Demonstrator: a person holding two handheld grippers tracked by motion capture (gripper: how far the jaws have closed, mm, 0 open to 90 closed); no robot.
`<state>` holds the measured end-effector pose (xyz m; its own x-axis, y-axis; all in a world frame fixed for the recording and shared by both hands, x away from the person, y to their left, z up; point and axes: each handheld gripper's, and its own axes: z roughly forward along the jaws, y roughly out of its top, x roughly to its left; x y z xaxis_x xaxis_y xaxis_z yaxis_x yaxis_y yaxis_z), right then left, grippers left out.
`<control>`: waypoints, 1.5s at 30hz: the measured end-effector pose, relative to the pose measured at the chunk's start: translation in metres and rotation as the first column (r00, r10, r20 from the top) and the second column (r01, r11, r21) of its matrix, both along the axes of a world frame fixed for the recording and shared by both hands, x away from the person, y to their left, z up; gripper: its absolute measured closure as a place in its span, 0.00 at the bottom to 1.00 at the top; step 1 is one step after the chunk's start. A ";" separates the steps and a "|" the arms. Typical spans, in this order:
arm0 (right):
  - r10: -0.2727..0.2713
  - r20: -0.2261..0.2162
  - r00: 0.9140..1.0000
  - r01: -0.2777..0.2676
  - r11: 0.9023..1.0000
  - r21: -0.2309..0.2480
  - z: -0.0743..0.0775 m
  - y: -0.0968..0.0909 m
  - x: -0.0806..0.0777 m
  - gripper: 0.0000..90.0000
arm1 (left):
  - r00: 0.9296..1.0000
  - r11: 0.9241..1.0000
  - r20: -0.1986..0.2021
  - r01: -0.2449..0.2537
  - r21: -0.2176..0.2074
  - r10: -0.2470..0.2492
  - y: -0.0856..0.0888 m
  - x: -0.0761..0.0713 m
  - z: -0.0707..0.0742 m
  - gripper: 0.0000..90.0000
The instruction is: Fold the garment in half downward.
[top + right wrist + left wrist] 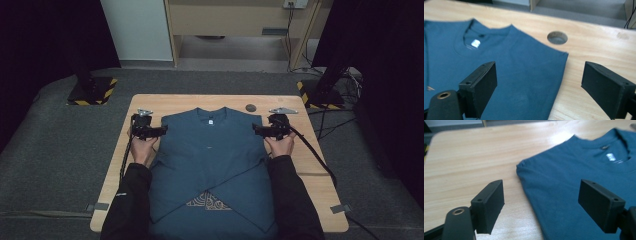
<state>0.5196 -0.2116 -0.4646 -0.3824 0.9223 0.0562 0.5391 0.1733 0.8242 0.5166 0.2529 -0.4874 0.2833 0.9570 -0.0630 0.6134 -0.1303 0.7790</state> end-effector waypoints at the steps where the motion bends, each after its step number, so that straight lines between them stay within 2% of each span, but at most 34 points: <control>1: 0.001 -0.009 1.000 -0.001 1.000 -0.010 -0.003 0.002 0.002 0.14 | 1.000 1.000 -0.011 0.000 0.000 0.000 -0.001 0.002 -0.004 0.22; 3: 0.004 -0.020 1.000 -0.004 1.000 -0.025 -0.011 0.006 0.005 0.15 | 1.000 1.000 -0.028 0.004 0.006 -0.004 -0.002 0.004 -0.010 0.22; 6: 0.004 -0.052 0.999 -0.003 1.000 0.013 -0.023 0.005 0.010 0.16 | 0.998 1.000 -0.061 -0.002 -0.001 0.002 -0.002 0.009 -0.020 0.21; 8: 0.007 -0.083 0.997 -0.005 1.000 0.022 -0.032 0.002 0.015 0.16 | 0.997 1.000 -0.079 -0.007 -0.012 0.006 -0.001 0.011 -0.025 0.21; 10: 0.007 -0.093 0.996 -0.006 1.000 0.014 -0.038 -0.001 0.018 0.16 | 0.996 1.000 -0.091 -0.012 -0.017 0.010 -0.001 0.012 -0.029 0.21; 14: -0.003 -0.113 0.994 0.001 1.000 -0.013 -0.047 -0.004 0.023 0.16 | 0.995 1.000 -0.096 -0.020 -0.013 0.018 -0.002 0.015 -0.034 0.21; 17: -0.013 -0.132 0.991 0.014 1.000 0.002 -0.052 -0.006 0.026 0.16 | 0.995 1.000 -0.095 -0.017 0.003 0.017 -0.003 0.016 -0.037 0.21; 22: -0.016 -0.155 0.988 0.016 1.000 -0.002 -0.061 -0.006 0.028 0.17 | 0.994 0.999 -0.104 -0.024 0.029 0.027 -0.002 0.017 -0.043 0.21; 27: -0.008 -0.175 0.985 0.003 1.000 -0.029 -0.069 -0.002 0.030 0.21 | 0.996 0.999 -0.085 -0.024 0.047 0.028 -0.002 0.017 -0.045 0.23; 29: -0.014 -0.157 0.987 0.008 0.999 -0.035 -0.070 -0.001 0.029 0.25 | 0.998 0.997 -0.058 -0.019 0.069 0.023 -0.004 0.015 -0.047 0.26; 31: -0.020 -0.138 0.990 0.015 0.999 -0.038 -0.071 0.000 0.027 0.34 | 0.999 0.998 -0.031 -0.022 0.053 0.024 -0.004 0.013 -0.049 0.34; 33: -0.034 -0.117 0.993 0.028 0.998 -0.058 -0.071 0.001 0.025 0.43 | 1.000 0.999 -0.021 -0.012 0.052 0.013 -0.006 0.011 -0.048 0.45; 37: -0.028 -0.082 0.996 0.025 0.999 -0.037 -0.074 0.004 0.019 0.67 | 1.000 0.999 -0.016 -0.003 0.032 0.004 -0.010 0.009 -0.048 0.67; 40: -0.010 -0.095 0.995 0.010 1.000 0.005 -0.074 0.005 0.018 0.88 | 1.000 1.000 -0.024 -0.006 -0.003 0.006 -0.012 0.009 -0.048 0.83; 42: -0.003 -0.108 0.994 0.006 1.000 0.029 -0.074 0.006 0.019 0.92 | 0.999 0.999 -0.033 -0.017 -0.038 0.016 -0.012 0.009 -0.048 0.91; 45: 0.014 -0.142 0.990 -0.008 0.999 0.047 -0.072 0.004 0.021 0.93 | 0.999 0.998 -0.044 -0.024 -0.053 0.022 -0.011 0.010 -0.048 0.93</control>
<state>0.5408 -0.2072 -0.5363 -0.3775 0.9132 0.1534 0.6495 0.1431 0.7468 0.5261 0.2420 -0.5354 0.2569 0.9582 -0.1256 0.6493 -0.0748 0.7569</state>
